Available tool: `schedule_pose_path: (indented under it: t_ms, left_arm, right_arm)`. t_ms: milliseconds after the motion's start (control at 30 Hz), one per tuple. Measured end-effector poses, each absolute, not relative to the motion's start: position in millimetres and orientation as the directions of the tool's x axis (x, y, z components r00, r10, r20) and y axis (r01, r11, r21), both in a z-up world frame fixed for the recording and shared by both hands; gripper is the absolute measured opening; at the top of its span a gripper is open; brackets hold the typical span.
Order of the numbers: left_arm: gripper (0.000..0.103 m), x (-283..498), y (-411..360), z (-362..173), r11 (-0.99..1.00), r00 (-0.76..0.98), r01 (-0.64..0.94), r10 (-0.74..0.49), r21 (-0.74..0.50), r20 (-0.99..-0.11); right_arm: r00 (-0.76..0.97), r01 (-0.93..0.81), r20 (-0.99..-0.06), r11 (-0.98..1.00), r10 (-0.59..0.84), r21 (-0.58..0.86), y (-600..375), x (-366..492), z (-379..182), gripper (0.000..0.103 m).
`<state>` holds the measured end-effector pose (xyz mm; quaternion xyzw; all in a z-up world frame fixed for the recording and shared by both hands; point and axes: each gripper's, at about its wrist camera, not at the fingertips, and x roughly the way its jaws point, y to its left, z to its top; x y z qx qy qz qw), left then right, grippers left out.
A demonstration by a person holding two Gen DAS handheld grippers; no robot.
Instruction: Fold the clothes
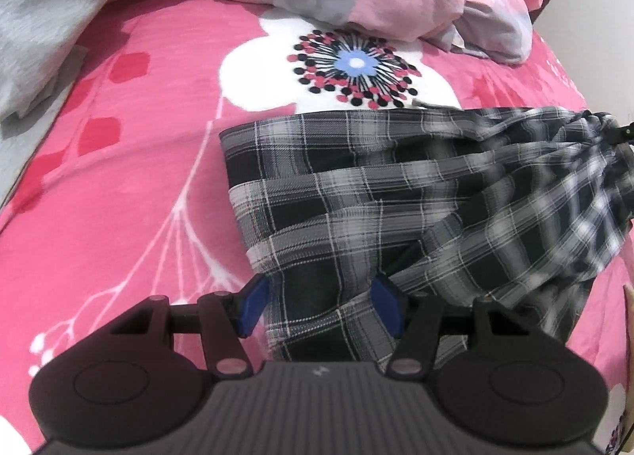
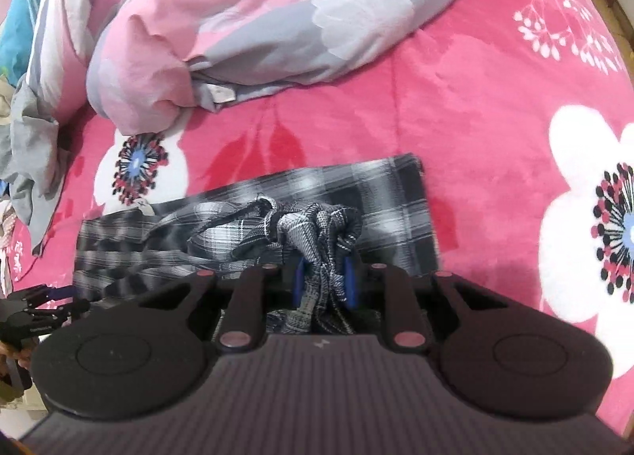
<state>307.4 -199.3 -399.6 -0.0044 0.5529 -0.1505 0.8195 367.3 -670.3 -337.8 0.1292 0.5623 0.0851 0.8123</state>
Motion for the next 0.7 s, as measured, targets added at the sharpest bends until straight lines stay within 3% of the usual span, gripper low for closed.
schedule_pose_path:
  t_ms: [233, 400, 533, 700]
  left_arm:
    - [0.064, 312, -208, -402, 0.951, 0.333, 0.267, -0.245, -0.158, -0.911]
    - [0.065, 312, -205, -403, 0.947, 0.333, 0.270, -0.260, -0.172, -0.906]
    - [0.068, 314, -199, -404, 0.945, 0.335, 0.243, -0.293, -0.218, -0.896]
    - [0.068, 320, -181, -404, 0.935, 0.348, 0.159, -0.355, -0.318, -0.868]
  right_arm:
    - [0.335, -0.017, -0.903, 0.960, 0.270, 0.281, -686, 377, -380, 0.023]
    - [0.371, 0.084, -0.878, 0.930, 0.303, 0.357, -716, 376, -395, 0.060]
    - [0.428, 0.237, -0.844, 0.862, 0.322, 0.449, -750, 365, -393, 0.069]
    - [0.489, 0.451, -0.856, 0.791, 0.167, 0.412, -783, 345, -384, 0.069]
